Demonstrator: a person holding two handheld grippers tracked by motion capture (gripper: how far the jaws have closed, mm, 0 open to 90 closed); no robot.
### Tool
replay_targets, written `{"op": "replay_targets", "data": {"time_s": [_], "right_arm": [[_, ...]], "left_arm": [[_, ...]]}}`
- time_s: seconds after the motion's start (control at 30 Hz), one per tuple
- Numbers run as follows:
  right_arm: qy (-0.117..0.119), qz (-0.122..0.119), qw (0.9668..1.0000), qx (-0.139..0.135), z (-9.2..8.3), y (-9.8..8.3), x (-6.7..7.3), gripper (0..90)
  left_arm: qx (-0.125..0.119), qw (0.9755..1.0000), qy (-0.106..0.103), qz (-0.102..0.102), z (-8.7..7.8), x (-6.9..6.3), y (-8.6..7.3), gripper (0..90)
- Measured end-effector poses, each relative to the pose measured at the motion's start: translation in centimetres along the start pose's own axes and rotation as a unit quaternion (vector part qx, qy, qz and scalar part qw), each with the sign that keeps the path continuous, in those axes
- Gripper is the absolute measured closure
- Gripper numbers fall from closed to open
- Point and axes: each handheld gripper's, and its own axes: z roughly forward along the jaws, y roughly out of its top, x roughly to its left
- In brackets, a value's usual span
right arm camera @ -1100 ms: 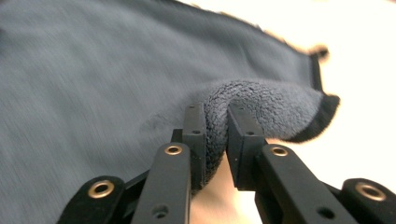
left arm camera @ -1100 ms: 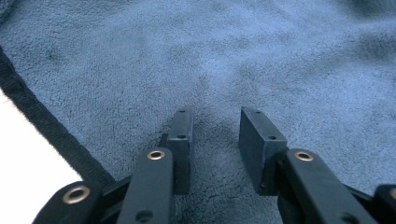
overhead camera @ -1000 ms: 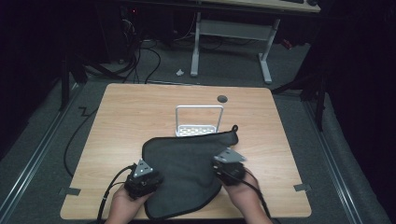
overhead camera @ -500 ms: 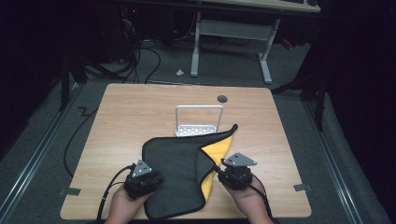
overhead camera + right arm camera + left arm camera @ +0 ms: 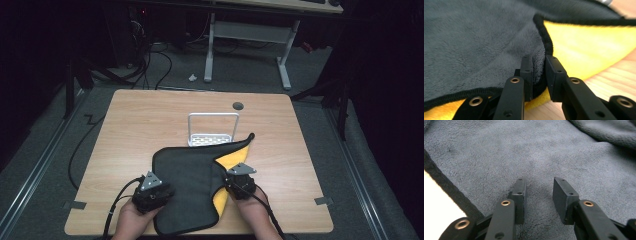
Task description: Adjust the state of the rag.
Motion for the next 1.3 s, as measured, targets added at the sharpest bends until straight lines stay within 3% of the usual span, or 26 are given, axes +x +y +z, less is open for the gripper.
{"op": "replay_targets", "data": {"time_s": [0.1,0.17,0.23,0.37,0.43,0.5,0.57,0.67,0.73,0.83,1.03,1.1,1.17,1.23,1.3], "right_arm": [[-0.013,0.001,0.9998,-0.016,-2.4,-0.8,-0.7,76.5],[-0.018,0.016,0.9994,-0.023,-4.1,-1.9,-1.6,77.2],[-0.035,0.028,0.9988,-0.022,-6.4,-3.9,-2.7,77.5],[-0.062,0.056,0.9965,0.006,-9.6,-8.3,-4.6,76.3],[-0.061,0.070,0.9953,0.029,-10.2,-10.0,-5.1,69.1],[-0.080,0.068,0.9938,0.036,-10.5,-11.2,-5.1,61.0],[-0.086,0.070,0.9936,0.024,-10.5,-10.7,-5.2,56.6],[-0.072,0.046,0.9963,0.006,-9.7,-8.7,-4.6,58.0],[-0.058,0.037,0.9974,0.021,-7.6,-7.7,-4.4,58.0],[-0.062,0.042,0.9961,0.047,-5.4,-7.3,-4.9,58.5],[-0.094,0.085,0.9909,0.047,-8.1,-10.1,-7.3,59.4],[-0.106,0.084,0.9899,0.040,-9.0,-10.8,-7.6,58.7],[-0.091,0.091,0.9916,0.016,-9.6,-10.6,-7.4,56.7],[-0.076,0.074,0.9944,-0.005,-9.6,-9.6,-6.3,55.9],[-0.050,0.058,0.9967,-0.026,-9.3,-8.4,-4.8,56.1]], "left_arm": [[-0.002,1.0000,0.004,0.001,0.0,-0.1,-0.1,64.9],[-0.003,1.0000,0.006,0.003,0.0,-0.2,-0.1,64.9],[-0.003,1.0000,0.006,0.001,0.0,-0.2,-0.1,65.0],[0.000,0.9999,0.012,0.005,0.1,-0.3,0.0,65.0],[0.000,0.9999,0.011,0.003,0.1,-0.4,0.0,65.0],[0.002,0.9999,0.012,0.005,0.1,-0.4,0.1,64.9],[0.002,0.9999,0.013,0.005,0.1,-0.4,0.1,65.0],[0.003,0.9999,0.014,0.008,0.3,-0.5,0.3,65.0],[0.005,0.9998,0.012,0.014,0.6,-0.7,0.5,65.0],[0.012,0.9995,0.012,0.026,1.3,-1.0,1.2,65.0],[0.011,0.9994,-0.019,0.027,3.3,-2.1,2.7,64.8],[0.009,0.9993,-0.031,0.017,3.7,-2.3,3.2,63.2],[-0.012,0.9994,-0.031,-0.001,3.4,-1.5,3.4,61.7],[-0.029,0.9995,-0.005,-0.014,3.0,0.0,3.8,59.5],[-0.037,0.9983,0.018,-0.041,2.9,2.2,4.2,56.8]]}}
